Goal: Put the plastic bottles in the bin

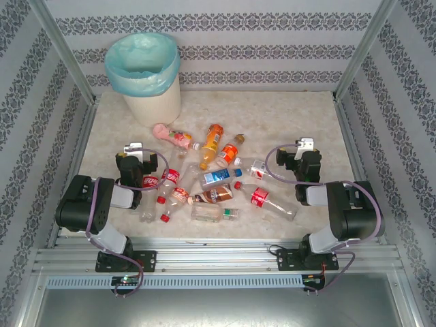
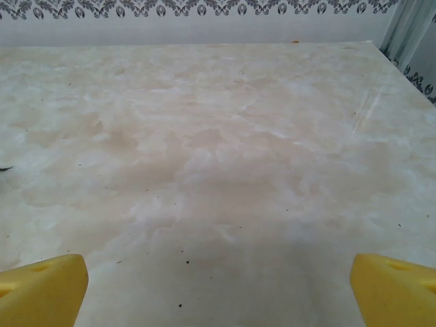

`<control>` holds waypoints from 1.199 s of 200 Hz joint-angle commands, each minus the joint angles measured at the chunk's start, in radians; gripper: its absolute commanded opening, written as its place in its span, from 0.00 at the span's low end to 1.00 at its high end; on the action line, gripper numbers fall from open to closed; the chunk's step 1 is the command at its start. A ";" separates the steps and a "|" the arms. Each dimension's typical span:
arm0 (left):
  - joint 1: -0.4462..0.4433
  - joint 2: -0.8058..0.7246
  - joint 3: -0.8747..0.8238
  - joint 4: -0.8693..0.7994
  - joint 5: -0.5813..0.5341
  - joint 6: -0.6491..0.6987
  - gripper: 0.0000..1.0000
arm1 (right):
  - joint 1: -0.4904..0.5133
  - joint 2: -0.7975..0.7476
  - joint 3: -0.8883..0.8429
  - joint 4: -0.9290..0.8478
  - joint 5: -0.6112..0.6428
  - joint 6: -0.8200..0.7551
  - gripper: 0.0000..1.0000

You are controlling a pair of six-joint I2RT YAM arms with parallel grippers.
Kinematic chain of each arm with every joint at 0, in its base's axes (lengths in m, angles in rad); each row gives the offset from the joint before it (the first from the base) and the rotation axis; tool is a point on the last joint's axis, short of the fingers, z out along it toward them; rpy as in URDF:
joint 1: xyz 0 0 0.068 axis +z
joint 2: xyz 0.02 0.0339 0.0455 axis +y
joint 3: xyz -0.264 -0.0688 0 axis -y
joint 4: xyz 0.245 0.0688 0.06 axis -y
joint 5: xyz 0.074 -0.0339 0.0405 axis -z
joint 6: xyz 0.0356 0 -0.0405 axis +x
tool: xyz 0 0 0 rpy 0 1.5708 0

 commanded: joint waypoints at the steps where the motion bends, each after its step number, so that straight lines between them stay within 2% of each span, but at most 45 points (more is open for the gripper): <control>1: 0.012 -0.016 0.016 -0.012 0.013 -0.015 1.00 | 0.007 -0.011 0.019 0.006 0.009 -0.017 0.98; 184: 0.012 -0.017 0.015 -0.012 0.023 -0.014 1.00 | 0.003 -0.009 0.022 0.003 0.002 -0.012 0.98; 216: 0.011 -0.020 -0.009 0.036 0.042 0.000 1.00 | -0.001 -0.013 0.017 0.009 -0.002 -0.009 0.98; 240: 0.011 -0.092 -0.052 0.052 0.058 0.004 1.00 | 0.000 -0.092 0.045 -0.108 -0.005 -0.013 0.98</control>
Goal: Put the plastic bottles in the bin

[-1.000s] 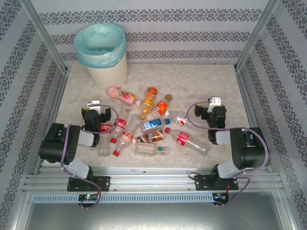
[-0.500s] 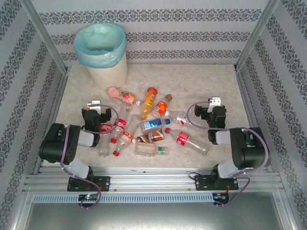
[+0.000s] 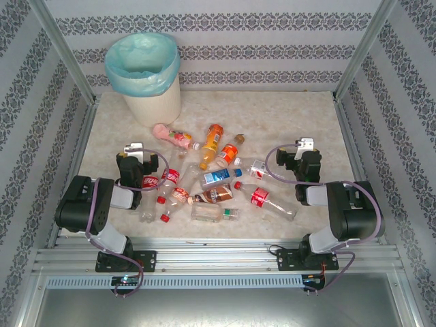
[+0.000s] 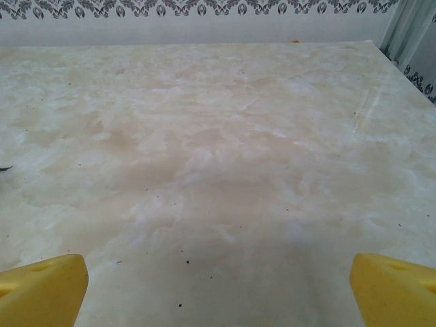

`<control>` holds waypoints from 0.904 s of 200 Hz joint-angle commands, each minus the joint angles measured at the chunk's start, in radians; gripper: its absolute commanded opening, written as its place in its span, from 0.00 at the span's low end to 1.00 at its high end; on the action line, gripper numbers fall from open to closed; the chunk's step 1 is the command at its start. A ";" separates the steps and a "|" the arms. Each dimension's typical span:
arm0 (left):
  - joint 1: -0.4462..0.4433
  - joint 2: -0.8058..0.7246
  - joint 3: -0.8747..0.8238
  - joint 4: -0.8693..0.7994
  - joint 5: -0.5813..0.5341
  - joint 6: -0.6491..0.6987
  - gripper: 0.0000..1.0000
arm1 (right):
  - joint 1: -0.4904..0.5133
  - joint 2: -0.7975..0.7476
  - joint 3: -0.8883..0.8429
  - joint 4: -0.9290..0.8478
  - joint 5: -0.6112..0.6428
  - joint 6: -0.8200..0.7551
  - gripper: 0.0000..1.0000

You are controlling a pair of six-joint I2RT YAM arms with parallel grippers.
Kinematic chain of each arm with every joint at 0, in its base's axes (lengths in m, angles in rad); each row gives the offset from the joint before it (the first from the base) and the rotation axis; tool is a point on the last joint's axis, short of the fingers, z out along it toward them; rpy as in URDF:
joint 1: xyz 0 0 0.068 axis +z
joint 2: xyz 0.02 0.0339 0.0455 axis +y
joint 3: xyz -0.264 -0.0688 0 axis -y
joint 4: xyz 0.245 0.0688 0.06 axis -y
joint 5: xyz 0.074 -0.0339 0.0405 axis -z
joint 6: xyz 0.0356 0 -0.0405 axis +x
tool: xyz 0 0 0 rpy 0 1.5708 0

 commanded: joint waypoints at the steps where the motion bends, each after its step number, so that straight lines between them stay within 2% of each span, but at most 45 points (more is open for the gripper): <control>1: 0.011 -0.083 -0.037 0.041 0.027 0.003 1.00 | 0.000 -0.091 0.046 -0.102 -0.005 -0.014 0.98; 38: 0.010 -0.272 -0.026 -0.136 0.008 -0.002 1.00 | 0.004 -0.289 0.114 -0.406 -0.050 -0.002 0.98; 60: 0.008 -0.361 -0.007 -0.211 0.000 -0.031 1.00 | 0.012 -0.355 0.198 -0.675 -0.032 0.097 0.98; 70: 0.008 -0.405 0.011 -0.258 0.014 -0.050 1.00 | 0.013 -0.368 0.225 -0.770 -0.073 0.153 0.98; 81: 0.009 -0.449 0.039 -0.326 0.022 -0.080 0.99 | 0.027 -0.384 0.241 -0.830 -0.136 0.174 0.98; 97: 0.006 -0.501 0.087 -0.424 0.032 -0.123 0.97 | 0.066 -0.422 0.245 -0.895 -0.131 0.199 0.97; 121: 0.001 -0.568 0.167 -0.565 0.056 -0.217 0.91 | 0.110 -0.477 0.273 -0.991 -0.196 0.204 0.89; 137: -0.011 -0.587 0.236 -0.654 0.105 -0.304 0.88 | 0.159 -0.506 0.331 -1.125 -0.227 0.216 0.85; 158: -0.055 -0.560 0.386 -0.810 0.184 -0.398 0.85 | 0.257 -0.535 0.431 -1.369 -0.196 0.246 0.85; 181: -0.190 -0.476 0.578 -1.002 0.305 -0.368 0.85 | 0.387 -0.560 0.510 -1.627 -0.082 0.295 0.87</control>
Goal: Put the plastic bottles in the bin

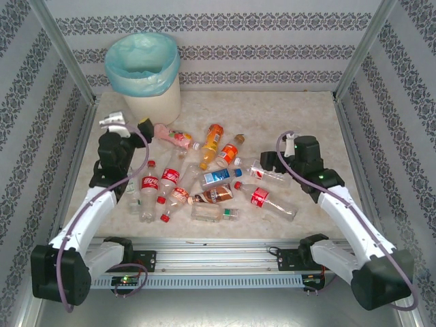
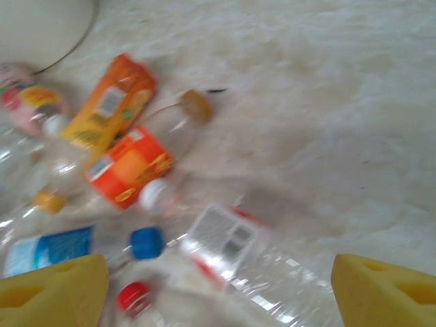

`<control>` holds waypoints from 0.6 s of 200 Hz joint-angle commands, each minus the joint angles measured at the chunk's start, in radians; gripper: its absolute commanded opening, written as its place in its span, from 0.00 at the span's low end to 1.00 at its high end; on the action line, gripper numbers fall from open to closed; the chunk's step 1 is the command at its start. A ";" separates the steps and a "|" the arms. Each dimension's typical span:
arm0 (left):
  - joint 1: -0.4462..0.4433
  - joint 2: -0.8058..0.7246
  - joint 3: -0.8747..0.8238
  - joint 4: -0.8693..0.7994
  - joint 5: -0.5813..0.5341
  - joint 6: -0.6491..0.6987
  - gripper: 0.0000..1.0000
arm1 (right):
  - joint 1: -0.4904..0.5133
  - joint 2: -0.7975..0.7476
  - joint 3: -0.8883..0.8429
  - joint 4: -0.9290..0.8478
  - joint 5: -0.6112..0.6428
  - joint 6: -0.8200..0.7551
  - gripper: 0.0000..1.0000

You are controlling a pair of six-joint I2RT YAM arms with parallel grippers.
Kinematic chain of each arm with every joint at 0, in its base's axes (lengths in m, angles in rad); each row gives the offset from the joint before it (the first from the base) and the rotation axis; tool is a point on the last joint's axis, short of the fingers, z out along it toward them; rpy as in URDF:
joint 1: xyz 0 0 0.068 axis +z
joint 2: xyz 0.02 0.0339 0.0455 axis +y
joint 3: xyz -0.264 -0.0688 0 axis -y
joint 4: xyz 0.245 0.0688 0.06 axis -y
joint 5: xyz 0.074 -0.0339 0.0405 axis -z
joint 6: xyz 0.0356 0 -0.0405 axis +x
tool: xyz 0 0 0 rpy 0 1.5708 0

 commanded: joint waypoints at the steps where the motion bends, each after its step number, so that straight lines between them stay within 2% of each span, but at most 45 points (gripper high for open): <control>1: -0.128 0.063 0.180 -0.268 0.167 -0.045 0.85 | 0.107 -0.040 0.082 -0.362 0.090 0.071 0.87; 24: -0.296 0.157 0.321 -0.433 0.333 0.121 0.85 | 0.182 -0.069 0.089 -0.519 0.134 0.158 0.88; 48: -0.411 0.214 0.338 -0.494 0.479 0.285 0.88 | 0.234 -0.092 0.032 -0.539 0.169 0.214 0.86; 75: -0.475 0.237 0.316 -0.499 0.504 0.385 0.90 | 0.288 -0.045 0.023 -0.522 0.242 0.207 0.87; 120: -0.478 0.241 0.307 -0.462 0.473 0.437 0.91 | 0.333 0.107 -0.009 -0.471 0.230 0.190 0.89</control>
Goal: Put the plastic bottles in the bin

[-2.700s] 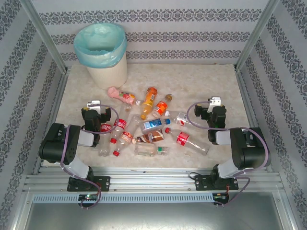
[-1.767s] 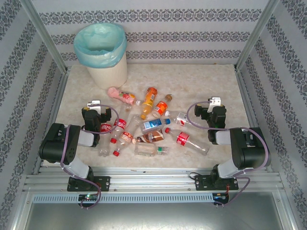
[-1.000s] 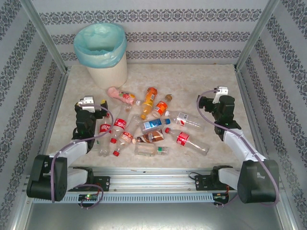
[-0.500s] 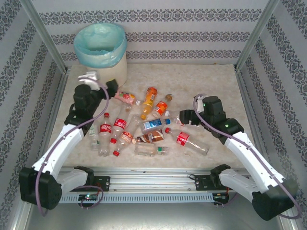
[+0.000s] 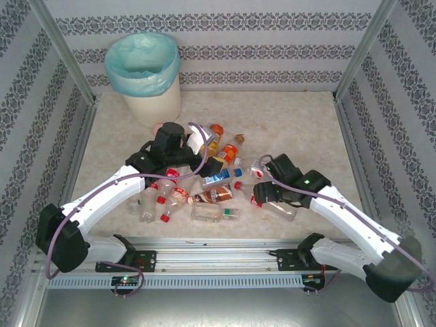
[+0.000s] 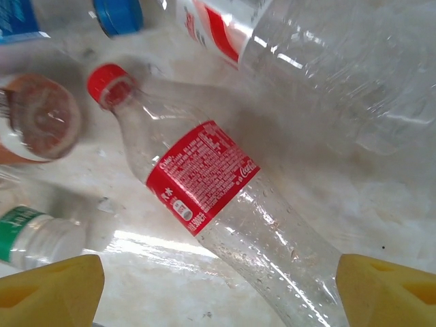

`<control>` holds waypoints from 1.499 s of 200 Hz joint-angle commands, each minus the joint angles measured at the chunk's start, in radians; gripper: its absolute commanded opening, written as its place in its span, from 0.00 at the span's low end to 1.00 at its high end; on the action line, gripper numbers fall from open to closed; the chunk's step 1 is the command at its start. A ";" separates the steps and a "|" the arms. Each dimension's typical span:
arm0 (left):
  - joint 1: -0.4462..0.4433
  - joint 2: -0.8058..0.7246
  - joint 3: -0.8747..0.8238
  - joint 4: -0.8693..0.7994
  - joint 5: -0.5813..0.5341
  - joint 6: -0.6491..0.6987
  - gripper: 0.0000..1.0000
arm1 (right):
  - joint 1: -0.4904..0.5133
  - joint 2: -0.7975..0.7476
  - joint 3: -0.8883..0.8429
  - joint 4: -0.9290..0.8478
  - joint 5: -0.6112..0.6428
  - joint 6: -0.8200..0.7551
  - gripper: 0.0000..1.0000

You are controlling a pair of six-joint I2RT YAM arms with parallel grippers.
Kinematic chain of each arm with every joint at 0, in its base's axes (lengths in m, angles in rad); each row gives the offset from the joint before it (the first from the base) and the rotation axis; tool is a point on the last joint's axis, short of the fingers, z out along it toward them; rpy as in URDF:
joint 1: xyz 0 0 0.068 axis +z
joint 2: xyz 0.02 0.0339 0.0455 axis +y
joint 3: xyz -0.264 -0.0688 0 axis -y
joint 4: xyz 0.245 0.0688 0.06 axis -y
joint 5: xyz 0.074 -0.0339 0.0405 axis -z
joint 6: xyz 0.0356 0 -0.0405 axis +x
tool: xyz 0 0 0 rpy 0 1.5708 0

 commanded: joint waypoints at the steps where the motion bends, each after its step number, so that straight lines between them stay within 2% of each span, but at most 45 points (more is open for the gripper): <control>1: -0.003 -0.014 -0.006 -0.017 0.009 0.090 0.91 | 0.027 0.056 -0.035 0.010 0.040 0.013 0.89; 69: -0.003 -0.075 -0.025 -0.024 -0.051 0.135 0.93 | 0.035 0.231 -0.057 0.060 0.046 0.008 0.90; 109: -0.003 -0.101 -0.022 -0.025 -0.047 0.116 0.93 | 0.034 0.303 -0.041 0.048 0.013 0.003 0.78; 152: -0.003 -0.129 -0.029 -0.015 -0.046 0.121 0.93 | 0.033 0.368 -0.022 0.039 0.012 -0.001 0.78; 181: -0.003 -0.145 -0.031 -0.019 -0.052 0.125 0.93 | 0.034 0.396 -0.012 0.032 -0.012 -0.009 0.66; 209: -0.003 -0.157 -0.016 -0.027 -0.078 0.095 0.93 | 0.052 0.350 -0.014 0.008 -0.011 0.014 0.59; 237: -0.003 -0.161 -0.006 -0.007 -0.117 0.009 0.87 | 0.070 0.278 -0.002 -0.037 -0.018 0.064 0.52; 277: -0.001 -0.124 0.125 -0.115 -0.062 -0.102 0.88 | 0.101 0.132 0.033 -0.129 -0.062 0.115 0.51; 300: 0.005 -0.046 0.259 -0.232 -0.119 -0.201 0.89 | 0.111 0.003 0.057 -0.140 -0.089 0.137 0.52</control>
